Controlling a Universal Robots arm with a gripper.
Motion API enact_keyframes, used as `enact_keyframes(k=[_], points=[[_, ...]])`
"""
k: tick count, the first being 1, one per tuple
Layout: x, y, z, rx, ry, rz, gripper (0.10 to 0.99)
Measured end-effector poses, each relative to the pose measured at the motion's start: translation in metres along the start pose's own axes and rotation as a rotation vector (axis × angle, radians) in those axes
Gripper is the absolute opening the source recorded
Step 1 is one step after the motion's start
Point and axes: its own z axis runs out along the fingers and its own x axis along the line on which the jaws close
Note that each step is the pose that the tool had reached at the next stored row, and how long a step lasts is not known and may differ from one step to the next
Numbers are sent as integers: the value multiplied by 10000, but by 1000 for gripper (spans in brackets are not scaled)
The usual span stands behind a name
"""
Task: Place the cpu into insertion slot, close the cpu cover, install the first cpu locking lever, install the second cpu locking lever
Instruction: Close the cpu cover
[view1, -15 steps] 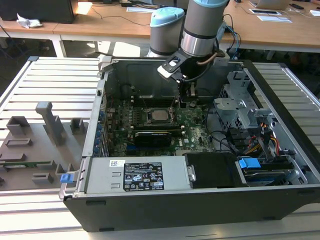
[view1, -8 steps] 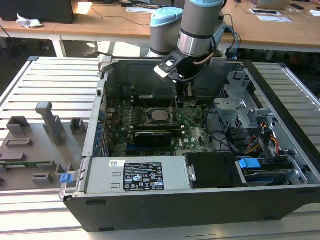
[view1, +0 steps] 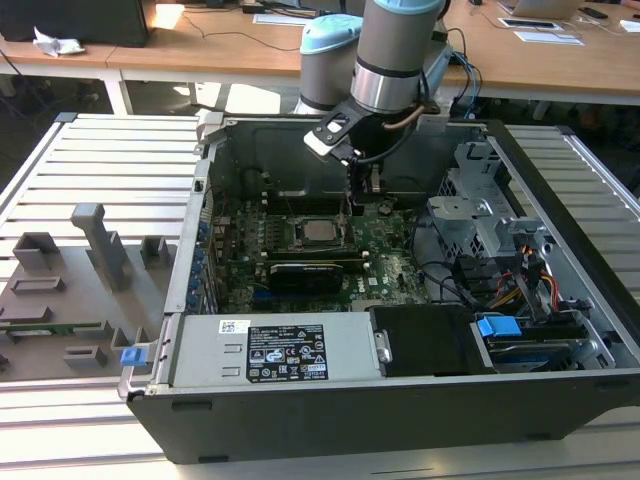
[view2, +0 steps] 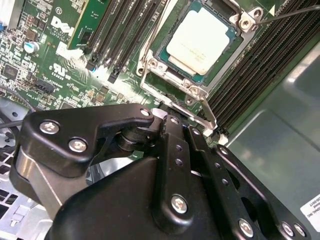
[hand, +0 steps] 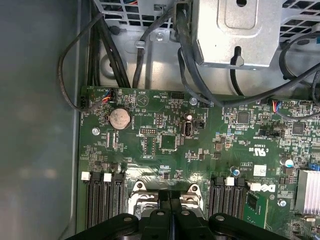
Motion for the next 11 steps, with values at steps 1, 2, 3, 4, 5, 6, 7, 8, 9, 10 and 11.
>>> enact_keyframes(k=[1,2,3,4,5,6,7,8,9,10,11], points=[[0,-7,0,0,0,0,106],[1,-12,1,0,0,-1,106],[1,-21,1,0,0,-1,106],[1,-27,1,0,0,0,106],[2,-33,1,0,0,-1,106],[2,-43,2,0,0,0,106],[3,-57,4,-1,1,0,106],[4,-67,8,-1,2,-1,106],[5,-80,15,0,1,0,106],[7,-108,40,0,-1,-2,106],[8,-126,58,0,0,-2,106]])
